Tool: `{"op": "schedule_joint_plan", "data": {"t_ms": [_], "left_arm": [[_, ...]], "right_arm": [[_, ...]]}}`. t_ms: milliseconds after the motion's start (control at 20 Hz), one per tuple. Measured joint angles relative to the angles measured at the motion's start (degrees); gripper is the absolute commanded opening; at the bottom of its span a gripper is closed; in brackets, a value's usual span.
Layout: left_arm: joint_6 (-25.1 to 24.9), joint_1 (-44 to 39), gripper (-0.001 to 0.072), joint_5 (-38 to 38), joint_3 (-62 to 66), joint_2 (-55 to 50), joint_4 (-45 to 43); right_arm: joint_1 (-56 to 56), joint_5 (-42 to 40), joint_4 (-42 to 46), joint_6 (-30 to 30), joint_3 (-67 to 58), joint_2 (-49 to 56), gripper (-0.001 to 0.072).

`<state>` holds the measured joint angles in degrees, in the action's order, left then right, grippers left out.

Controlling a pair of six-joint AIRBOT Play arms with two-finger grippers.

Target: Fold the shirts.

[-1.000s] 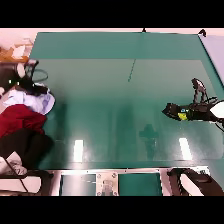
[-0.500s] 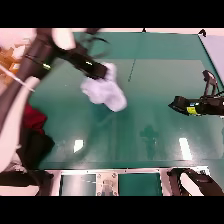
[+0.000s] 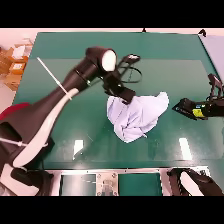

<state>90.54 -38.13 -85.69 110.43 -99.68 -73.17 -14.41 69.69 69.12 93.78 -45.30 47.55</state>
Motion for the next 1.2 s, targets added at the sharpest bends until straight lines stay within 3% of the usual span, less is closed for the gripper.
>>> {"op": "schedule_joint_plan", "data": {"t_ms": [150, 350, 550, 800, 850, 900, 950, 1000, 1050, 1200], "left_arm": [[0.8, 4.9, 0.0705, -10.3, -0.6, 0.3, 0.5], [0.9, 5.7, 0.0706, -10.8, -13.4, 6.4, 5.1], [0.9, 2.3, 0.0707, 4.4, -34.7, 13.8, 11.0], [-2.0, -3.8, 0.0706, 31.6, -51.3, 14.7, 23.3], [-2.5, -4.7, 0.0704, 35.9, -52.6, 14.0, 24.8], [-2.9, -5.5, 0.0558, 40.0, -53.5, 13.2, 26.8], [-3.2, -6.1, 0.0216, 43.2, -54.2, 12.6, 28.2], [-3.4, -6.4, 0.0037, 45.8, -54.6, 12.2, 29.4], [-3.8, -6.5, 0.0030, 47.5, -54.7, 12.0, 30.2], [-6.1, -4.9, 0.0029, 47.3, -52.7, 12.6, 30.2]], "right_arm": [[-1.3, -1.6, -0.2, 0.0, 2.9, 1.7, 0.0415], [-6.2, -5.2, -5.2, -3.6, 4.2, 8.9, 0.0415], [-10.1, -8.9, -16.5, -12.2, 2.5, 19.7, 0.0415], [-11.2, -10.6, -26.5, -19.5, -1.5, 32.7, 0.0410], [-11.3, -10.7, -28.2, -20.5, -2.3, 34.2, 0.0357], [-11.3, -10.8, -29.6, -21.2, -2.8, 35.2, 0.0300], [-11.3, -10.7, -31.2, -22.0, -3.4, 36.0, 0.0242], [-11.3, -10.4, -32.6, -22.6, -3.9, 36.6, 0.0169], [-11.3, -9.9, -34.1, -23.5, -4.3, 37.0, 0.0046], [-11.0, -8.6, -37.6, -26.2, -5.5, 37.7, 0.0013]]}}
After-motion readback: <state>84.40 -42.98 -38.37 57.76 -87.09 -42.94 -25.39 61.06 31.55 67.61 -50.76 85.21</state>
